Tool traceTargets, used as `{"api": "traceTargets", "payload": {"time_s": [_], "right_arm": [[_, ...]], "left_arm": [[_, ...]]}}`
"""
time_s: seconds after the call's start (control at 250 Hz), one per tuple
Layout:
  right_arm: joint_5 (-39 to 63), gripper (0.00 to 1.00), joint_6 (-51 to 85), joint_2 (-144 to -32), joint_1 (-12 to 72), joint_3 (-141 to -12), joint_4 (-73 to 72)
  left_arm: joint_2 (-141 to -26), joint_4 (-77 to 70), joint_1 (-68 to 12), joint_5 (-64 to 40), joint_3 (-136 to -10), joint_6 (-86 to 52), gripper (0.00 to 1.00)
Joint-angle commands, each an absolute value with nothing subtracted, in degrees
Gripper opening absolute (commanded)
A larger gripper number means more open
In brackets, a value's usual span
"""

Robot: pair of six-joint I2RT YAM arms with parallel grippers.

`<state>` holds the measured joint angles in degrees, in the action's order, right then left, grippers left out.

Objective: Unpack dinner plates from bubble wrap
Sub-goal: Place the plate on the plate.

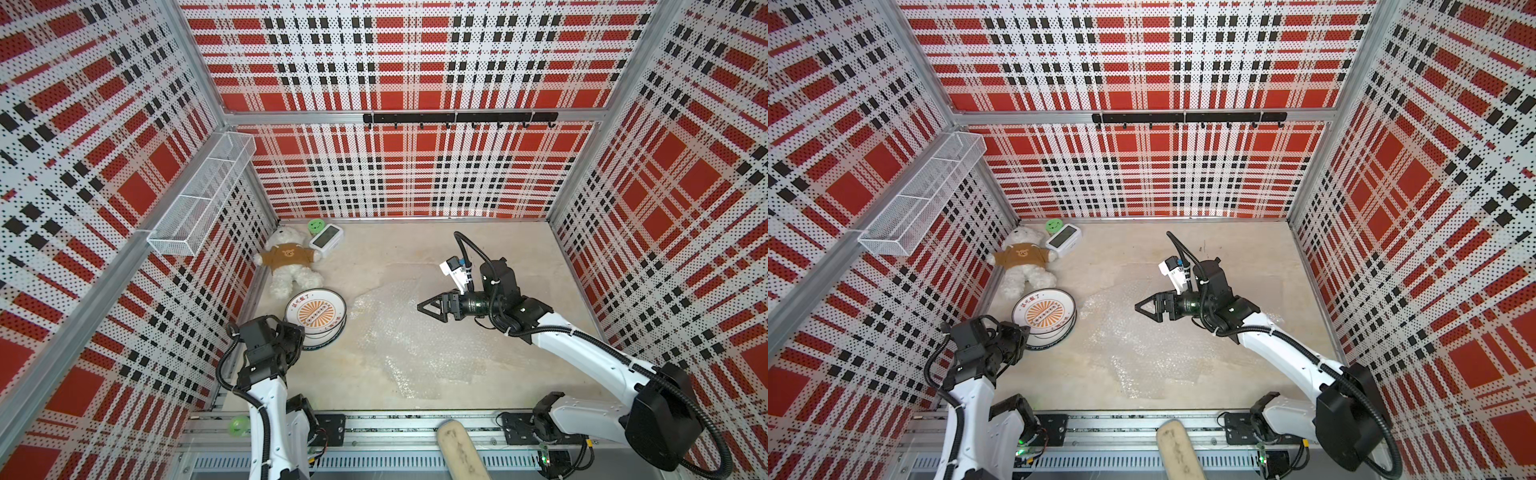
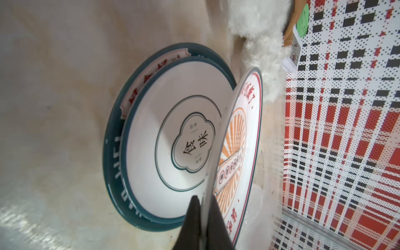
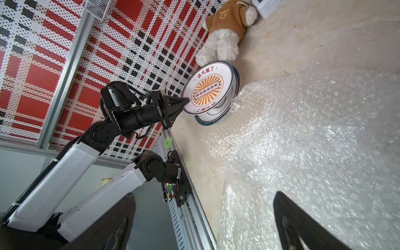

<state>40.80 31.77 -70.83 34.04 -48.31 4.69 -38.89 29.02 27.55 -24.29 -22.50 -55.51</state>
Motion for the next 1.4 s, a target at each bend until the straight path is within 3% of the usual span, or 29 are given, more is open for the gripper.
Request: {"api": "traceTargets", "payload": {"time_s": [0.0, 0.468, 0.572, 0.796, 1.088, 1.396], "right_arm": [[40.4, 1.00, 30.8, -70.1, 34.1, -47.9, 0.6], [40.3, 1.00, 30.7, -71.5, 34.2, -48.1, 0.3], [40.2, 1.00, 30.7, -71.7, 34.1, -48.1, 0.4], [39.8, 1.00, 30.3, -71.8, 34.2, -48.0, 0.8], [38.8, 1.00, 31.0, -72.3, 34.2, -45.4, -1.2], [39.8, 1.00, 31.5, -74.2, 34.2, -45.5, -2.9]], "left_arm": [[-39.0, 26.3, 29.5, -26.7, -22.1, -52.9, 0.00], [-42.4, 23.5, 31.4, -26.2, -19.5, -51.3, 0.00], [-43.1, 23.2, 31.6, -26.4, -19.5, -51.1, 0.17], [-44.2, 24.3, 31.7, -25.3, -19.8, -51.0, 0.25], [-44.6, 27.2, 31.6, -23.1, -21.2, -50.4, 0.56], [-41.4, 30.9, 31.5, -19.9, -22.3, -51.3, 0.77]]}}
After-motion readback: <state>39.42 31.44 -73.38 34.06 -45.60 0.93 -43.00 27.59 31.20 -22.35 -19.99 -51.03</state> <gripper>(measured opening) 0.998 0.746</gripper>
